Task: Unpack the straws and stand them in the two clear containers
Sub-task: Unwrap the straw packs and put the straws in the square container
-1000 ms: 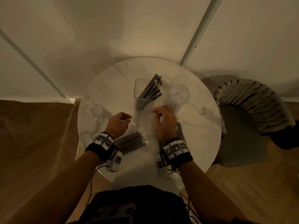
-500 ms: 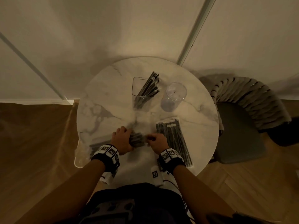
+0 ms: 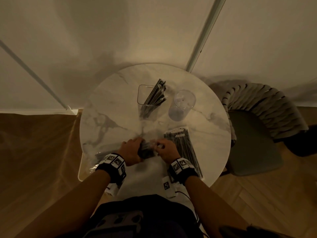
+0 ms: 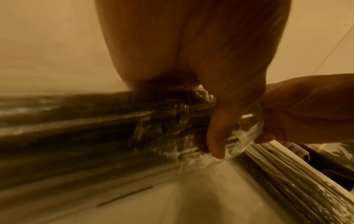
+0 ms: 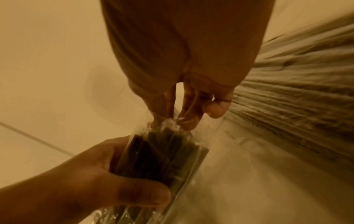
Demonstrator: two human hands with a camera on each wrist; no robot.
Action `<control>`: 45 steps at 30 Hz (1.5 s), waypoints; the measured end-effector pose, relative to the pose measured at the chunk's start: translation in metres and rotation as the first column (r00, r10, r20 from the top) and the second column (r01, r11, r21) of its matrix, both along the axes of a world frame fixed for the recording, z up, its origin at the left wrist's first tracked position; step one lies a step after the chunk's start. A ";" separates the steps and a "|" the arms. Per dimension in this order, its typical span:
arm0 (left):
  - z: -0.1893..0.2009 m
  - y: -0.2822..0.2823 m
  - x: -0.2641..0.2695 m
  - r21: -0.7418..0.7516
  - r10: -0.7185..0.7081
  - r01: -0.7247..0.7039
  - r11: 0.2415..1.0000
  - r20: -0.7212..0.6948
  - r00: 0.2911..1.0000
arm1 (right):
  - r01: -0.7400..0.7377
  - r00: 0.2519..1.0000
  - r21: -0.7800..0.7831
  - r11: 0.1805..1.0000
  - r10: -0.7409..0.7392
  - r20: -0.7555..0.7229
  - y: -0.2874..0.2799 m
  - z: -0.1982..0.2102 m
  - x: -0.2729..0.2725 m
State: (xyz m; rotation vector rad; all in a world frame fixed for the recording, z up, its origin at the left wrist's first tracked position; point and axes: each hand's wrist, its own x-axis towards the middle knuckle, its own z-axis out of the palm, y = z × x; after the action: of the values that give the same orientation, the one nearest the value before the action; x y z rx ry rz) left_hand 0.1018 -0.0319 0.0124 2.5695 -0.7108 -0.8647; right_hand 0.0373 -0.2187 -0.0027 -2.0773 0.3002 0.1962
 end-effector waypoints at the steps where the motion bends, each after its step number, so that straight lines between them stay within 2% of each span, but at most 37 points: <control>1: 0.000 0.000 0.000 -0.003 -0.005 0.005 1.000 0.000 1.000 | -0.011 1.000 -0.029 1.000 0.010 -0.007 -0.001 -0.001 0.000; 5: 0.000 0.000 -0.002 -0.014 -0.004 0.004 1.000 0.009 1.000 | -0.027 1.000 -0.114 0.993 0.026 -0.012 -0.002 -0.006 0.002; 8: 0.000 0.001 -0.002 -0.017 -0.012 0.012 1.000 0.032 0.999 | 0.028 1.000 -0.105 0.994 -0.028 0.008 -0.005 -0.007 0.002; 10: 0.001 0.004 -0.002 -0.025 -0.002 0.002 1.000 0.013 1.000 | 0.113 0.993 -0.059 0.992 -0.114 -0.012 -0.007 -0.008 0.001; 13: 0.000 0.007 0.000 -0.068 0.035 -0.036 0.997 -0.022 0.999 | 0.216 0.974 0.101 0.971 -0.209 -0.083 -0.012 -0.011 0.001; 16: -0.002 0.007 0.002 -0.130 0.045 -0.054 0.990 -0.070 0.997 | 0.172 0.983 0.220 0.960 -0.154 -0.097 -0.014 -0.010 0.000; 19: 0.001 0.005 0.003 -0.182 0.071 -0.087 0.979 -0.094 0.993 | 0.105 0.992 0.227 0.968 -0.084 -0.099 -0.014 -0.006 0.000; 25: 0.006 0.006 0.006 -0.222 0.103 -0.133 0.966 -0.142 0.985 | 0.143 0.987 0.261 0.955 -0.117 -0.111 -0.010 -0.007 0.000; 35: 0.008 0.003 0.006 -0.229 0.105 -0.127 0.965 -0.107 0.989 | 0.105 0.992 0.206 0.973 -0.087 -0.093 -0.004 -0.006 0.000; 40: 0.012 0.000 0.006 -0.246 0.074 -0.090 0.965 -0.074 0.994 | 0.157 0.985 0.237 0.959 -0.135 -0.105 -0.003 -0.004 0.002; 45: 0.009 0.002 0.007 -0.241 0.104 -0.111 0.964 -0.042 0.994 | 0.232 0.971 0.260 0.938 -0.206 -0.121 -0.007 -0.009 0.003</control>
State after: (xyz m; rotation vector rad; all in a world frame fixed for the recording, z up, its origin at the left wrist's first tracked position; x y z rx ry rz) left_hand 0.1092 -0.0300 0.0213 2.3490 -0.6202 -0.7307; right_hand 0.0400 -0.2257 -0.0119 -1.7500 0.5289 0.1874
